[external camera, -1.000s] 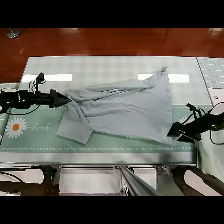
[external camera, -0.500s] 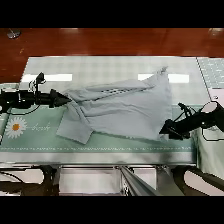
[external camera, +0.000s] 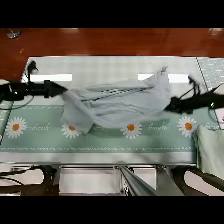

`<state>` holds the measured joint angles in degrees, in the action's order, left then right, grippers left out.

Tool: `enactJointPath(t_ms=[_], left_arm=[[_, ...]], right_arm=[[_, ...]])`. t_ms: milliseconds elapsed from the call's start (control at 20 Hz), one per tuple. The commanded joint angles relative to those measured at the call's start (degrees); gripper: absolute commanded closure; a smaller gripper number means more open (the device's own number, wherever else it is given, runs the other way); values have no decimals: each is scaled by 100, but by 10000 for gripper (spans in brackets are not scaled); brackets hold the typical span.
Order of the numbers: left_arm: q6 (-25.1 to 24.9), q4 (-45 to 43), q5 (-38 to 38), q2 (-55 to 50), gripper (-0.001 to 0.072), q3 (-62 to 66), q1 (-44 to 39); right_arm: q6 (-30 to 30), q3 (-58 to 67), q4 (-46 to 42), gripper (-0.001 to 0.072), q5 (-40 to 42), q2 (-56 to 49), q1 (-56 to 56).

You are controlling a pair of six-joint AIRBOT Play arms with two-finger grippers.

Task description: Fold the shirts.

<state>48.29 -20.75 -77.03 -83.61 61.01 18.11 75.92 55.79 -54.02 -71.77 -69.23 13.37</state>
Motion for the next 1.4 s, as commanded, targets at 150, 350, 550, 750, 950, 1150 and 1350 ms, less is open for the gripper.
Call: enactJointPath(t_ms=[150,350,550,750,950,1150,1350], left_arm=[[660,756,1696,1801,686,2422,-2],[1346,-605,2312,2870,686,3359,35],[2262,-2299,2247,4079,686,3587,184],[3099,-4465,2243,5386,686,3593,398],[3128,-5884,1613,6124,686,3591,450],[3265,-6107,1032,6140,686,3165,323],[3447,-5248,1032,5958,686,1921,330]], right_arm=[[605,4793,-146,689,219,114,2],[763,6295,-577,690,260,673,2],[796,6299,-1281,689,-17,1862,2],[1008,6299,-1947,690,-542,2719,2],[1180,6299,-2050,689,-1235,3108,2],[1305,6037,-1998,689,-1919,3136,2],[1320,4730,-1488,689,-1891,3134,2]])
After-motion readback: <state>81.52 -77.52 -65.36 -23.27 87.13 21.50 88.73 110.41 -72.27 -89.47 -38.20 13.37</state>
